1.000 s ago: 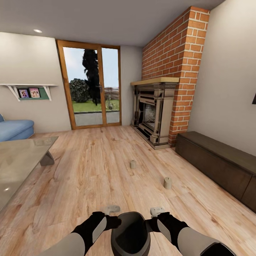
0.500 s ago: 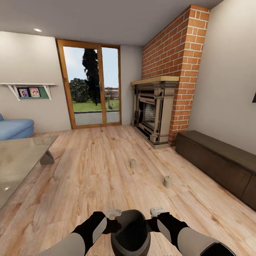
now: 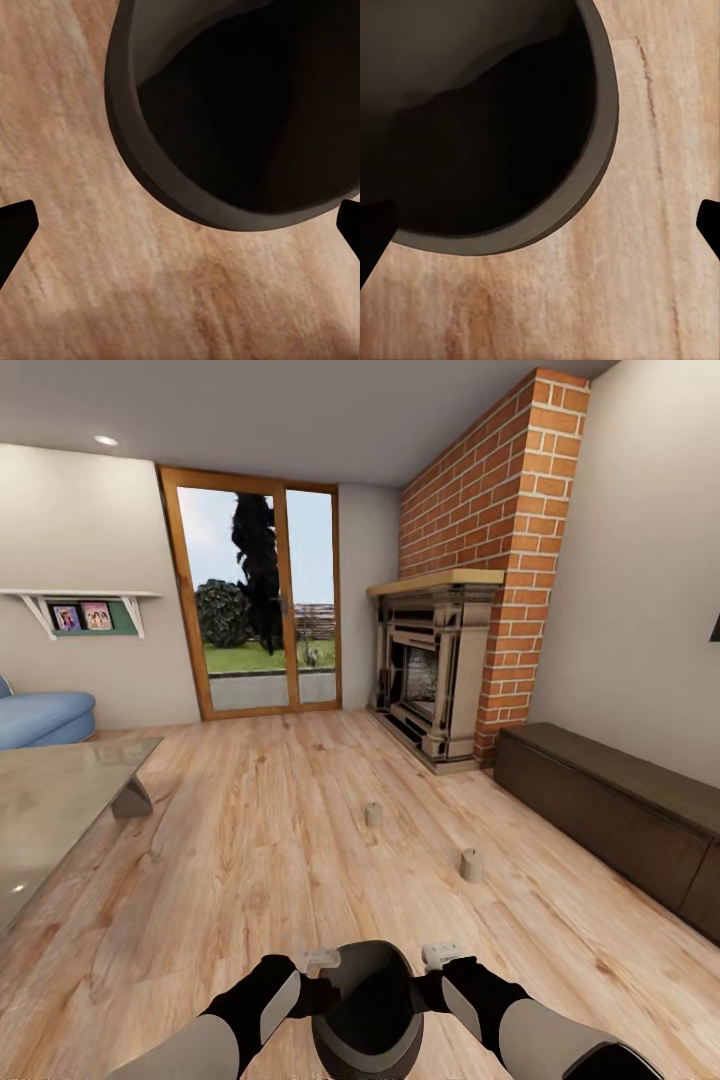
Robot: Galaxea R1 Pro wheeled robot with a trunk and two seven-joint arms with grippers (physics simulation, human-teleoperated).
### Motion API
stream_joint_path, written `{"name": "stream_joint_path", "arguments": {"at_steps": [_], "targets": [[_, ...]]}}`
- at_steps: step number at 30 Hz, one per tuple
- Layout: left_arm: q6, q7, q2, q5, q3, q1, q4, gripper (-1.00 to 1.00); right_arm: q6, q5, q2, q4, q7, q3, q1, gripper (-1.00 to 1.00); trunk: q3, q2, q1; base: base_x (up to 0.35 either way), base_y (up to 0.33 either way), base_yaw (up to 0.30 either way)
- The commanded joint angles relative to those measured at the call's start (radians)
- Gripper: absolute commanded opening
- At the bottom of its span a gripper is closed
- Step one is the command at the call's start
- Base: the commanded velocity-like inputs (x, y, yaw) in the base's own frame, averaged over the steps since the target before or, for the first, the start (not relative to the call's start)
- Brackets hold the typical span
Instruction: Place each of the two pumpkins and all three candles from the living room inside a cabinet in the living room (use any cabinet), then make sure every cabinet is closed, and position the cauldron so it is next to a table in the living room.
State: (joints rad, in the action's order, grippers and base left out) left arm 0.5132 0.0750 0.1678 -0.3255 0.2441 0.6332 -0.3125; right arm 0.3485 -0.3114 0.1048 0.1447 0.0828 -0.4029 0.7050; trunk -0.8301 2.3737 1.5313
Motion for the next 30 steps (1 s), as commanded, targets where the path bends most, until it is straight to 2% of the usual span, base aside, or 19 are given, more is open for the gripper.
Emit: {"name": "stream_joint_path", "arguments": {"at_steps": [1, 7, 15, 22, 30], "targets": [[0.004, 0.008, -0.001, -0.010, 0.007, 0.000, -0.002, 1.00, 0.004, -0.009, -0.001, 0.001, 0.000, -0.008, 0.001, 1.00, -0.001, 0.000, 0.000, 0.000, 0.000, 0.000], [0.002, 0.008, -0.001, -0.010, 0.007, 0.000, -0.002, 1.00, 0.004, -0.009, -0.001, 0.001, 0.000, -0.009, 0.001, 1.00, -0.001, 0.000, 0.000, 0.051, 0.000, 0.000], [0.001, 0.008, -0.001, -0.010, 0.007, 0.000, -0.002, 1.00, 0.004, -0.009, -0.001, 0.001, 0.000, -0.010, 0.001, 1.00, -0.001, 0.000, 0.000, 0.269, 0.000, 0.000], [-0.001, 0.008, -0.001, -0.010, 0.007, 0.000, -0.002, 1.00, 0.004, -0.009, -0.001, 0.001, 0.000, -0.010, 0.001, 1.00, -0.001, 0.000, 0.000, 0.052, 0.000, 0.000], [0.002, 0.008, -0.001, -0.010, 0.007, 0.000, -0.002, 1.00, 0.004, -0.009, -0.001, 0.001, 0.000, -0.009, 0.001, 1.00, -0.026, 0.056, 0.030, 0.004, 0.000, 0.000]]}}
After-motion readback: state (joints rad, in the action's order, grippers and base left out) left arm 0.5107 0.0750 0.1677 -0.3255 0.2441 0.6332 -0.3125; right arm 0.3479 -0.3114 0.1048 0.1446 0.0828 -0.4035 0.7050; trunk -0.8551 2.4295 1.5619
